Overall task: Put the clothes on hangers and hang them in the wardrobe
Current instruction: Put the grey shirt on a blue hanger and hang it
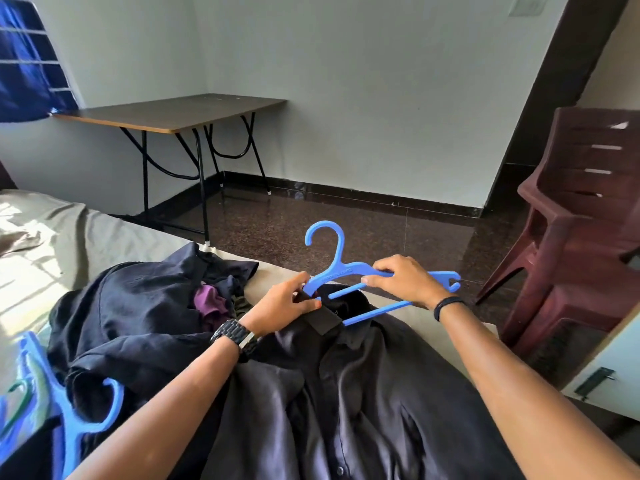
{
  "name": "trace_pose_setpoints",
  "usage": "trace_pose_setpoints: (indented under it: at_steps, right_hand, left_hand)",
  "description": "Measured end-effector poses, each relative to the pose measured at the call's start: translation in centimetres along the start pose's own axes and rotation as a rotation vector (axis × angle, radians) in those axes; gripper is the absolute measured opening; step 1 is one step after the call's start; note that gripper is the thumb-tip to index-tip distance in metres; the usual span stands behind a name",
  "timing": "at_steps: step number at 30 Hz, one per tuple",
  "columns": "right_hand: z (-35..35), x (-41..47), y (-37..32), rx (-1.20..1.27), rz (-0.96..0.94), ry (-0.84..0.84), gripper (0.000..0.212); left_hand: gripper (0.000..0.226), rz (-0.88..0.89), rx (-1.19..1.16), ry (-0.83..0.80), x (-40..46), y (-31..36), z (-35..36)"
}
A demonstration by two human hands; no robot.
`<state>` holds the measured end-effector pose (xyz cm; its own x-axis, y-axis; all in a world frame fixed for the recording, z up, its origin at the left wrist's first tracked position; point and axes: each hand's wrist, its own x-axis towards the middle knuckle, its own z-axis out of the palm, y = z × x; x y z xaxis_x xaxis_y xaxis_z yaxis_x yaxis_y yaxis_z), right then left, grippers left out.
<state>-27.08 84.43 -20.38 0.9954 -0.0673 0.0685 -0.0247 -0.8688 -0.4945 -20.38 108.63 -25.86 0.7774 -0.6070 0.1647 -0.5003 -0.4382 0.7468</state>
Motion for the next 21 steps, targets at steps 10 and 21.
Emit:
trace_pose_setpoints:
  at_steps: [10, 21]
  right_hand:
    - [4.1, -0.2, -2.0, 0.041, -0.129, 0.278, 0.032]
    - [12.3, -4.2, 3.8, 0.469, 0.161, 0.424, 0.034]
  left_hand:
    - [0.017, -0.054, 0.058, 0.065, -1.6, 2.1, -2.2]
    - [0.042, -0.152, 0.122, 0.098, -0.8, 3.8, -1.8]
